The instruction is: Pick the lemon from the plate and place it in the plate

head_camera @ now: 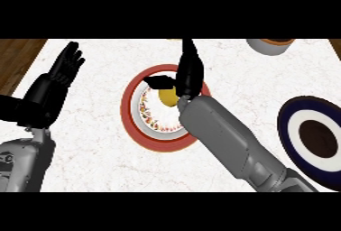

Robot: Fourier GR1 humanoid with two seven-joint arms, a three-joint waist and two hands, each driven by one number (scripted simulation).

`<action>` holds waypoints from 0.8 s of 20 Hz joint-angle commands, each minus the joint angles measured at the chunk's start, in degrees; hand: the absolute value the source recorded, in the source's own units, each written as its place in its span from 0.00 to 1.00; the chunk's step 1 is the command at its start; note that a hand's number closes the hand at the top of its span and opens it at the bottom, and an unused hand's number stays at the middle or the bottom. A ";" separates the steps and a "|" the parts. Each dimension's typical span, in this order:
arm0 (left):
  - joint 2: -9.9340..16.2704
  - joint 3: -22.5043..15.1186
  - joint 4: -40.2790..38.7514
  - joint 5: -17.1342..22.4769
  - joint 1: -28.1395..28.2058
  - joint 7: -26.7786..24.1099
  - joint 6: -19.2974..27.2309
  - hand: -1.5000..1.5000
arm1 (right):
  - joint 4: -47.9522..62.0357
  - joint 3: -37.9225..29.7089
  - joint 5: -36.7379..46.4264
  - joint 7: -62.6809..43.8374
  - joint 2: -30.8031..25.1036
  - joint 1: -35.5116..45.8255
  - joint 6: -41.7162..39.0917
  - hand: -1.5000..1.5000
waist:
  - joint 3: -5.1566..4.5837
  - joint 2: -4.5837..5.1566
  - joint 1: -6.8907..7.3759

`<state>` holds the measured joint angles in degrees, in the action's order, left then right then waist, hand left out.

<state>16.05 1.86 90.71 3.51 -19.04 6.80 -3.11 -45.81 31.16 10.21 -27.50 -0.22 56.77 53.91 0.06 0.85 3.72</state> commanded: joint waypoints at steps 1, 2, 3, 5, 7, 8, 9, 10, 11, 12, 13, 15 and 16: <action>1.38 1.79 -1.55 -0.76 -2.35 1.34 0.66 0.50 | -2.37 -2.77 -3.80 2.38 0.21 0.23 5.37 0.00 | -0.02 -0.44 -2.10; 1.46 2.25 0.73 0.18 -0.32 2.71 0.53 0.50 | -5.71 -3.06 -2.85 5.15 0.20 -6.39 4.87 0.00 | 0.00 -0.86 -3.28; 2.82 4.76 -3.21 2.63 -0.78 -0.82 -2.32 0.50 | -3.32 -6.08 -4.93 8.78 0.21 -5.05 4.17 0.00 | -0.03 -0.43 -2.79; 1.47 3.74 1.82 0.84 4.08 0.42 -0.09 0.50 | -9.49 -4.63 -2.40 6.93 -0.93 -9.64 3.58 0.00 | -0.05 -1.07 -3.68; -0.26 2.41 2.72 0.16 5.27 -0.21 0.47 0.50 | -14.11 -6.52 -3.86 9.41 -3.09 -13.42 2.09 0.00 | -0.03 -1.03 -3.80; 1.55 3.48 -0.49 0.19 1.57 0.25 -0.48 0.50 | -17.84 -7.08 -5.25 12.06 -5.24 -17.24 1.19 0.00 | -0.02 -0.98 -4.42; 0.12 2.00 4.00 -0.31 2.46 4.97 1.50 0.50 | -21.31 -3.91 -2.66 9.27 -5.30 -21.16 2.50 0.00 | -0.02 -1.29 -4.58; 0.93 3.67 0.62 0.67 4.50 -1.14 -0.93 0.50 | -25.03 -4.83 -4.29 11.61 -8.29 -24.08 -0.60 0.00 | -0.05 -1.14 -4.65; -0.57 2.29 -0.77 -1.13 1.18 0.66 1.29 0.50 | -27.02 -6.64 -5.48 12.38 -10.12 -24.93 -1.71 0.00 | -0.03 -1.04 -4.84; 1.74 4.21 -0.75 -0.17 1.52 0.31 -0.78 0.50 | -28.01 -6.76 -4.93 14.86 -9.17 -26.99 -1.59 0.00 | -0.04 -0.96 -4.27; 1.37 4.29 2.26 0.58 4.09 0.87 -0.95 0.50 | -31.13 -7.15 -5.51 13.52 -11.29 -29.16 -3.58 0.00 | -0.04 -1.05 -4.16; -0.63 2.39 2.17 -1.13 6.02 -0.90 -0.08 0.50 | -34.85 -7.30 -6.29 15.81 -14.54 -34.04 -6.37 0.00 | -0.05 -1.06 -4.34; 2.64 5.36 0.69 0.96 2.46 1.81 -1.92 0.50 | -38.21 -7.07 -6.42 15.97 -16.12 -37.06 -7.02 0.00 | -0.05 -1.08 -4.60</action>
<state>17.10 5.58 91.73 3.64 -16.00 7.50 -3.74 -74.99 24.22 4.46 -13.39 -11.44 28.47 50.15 0.01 -0.16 -0.52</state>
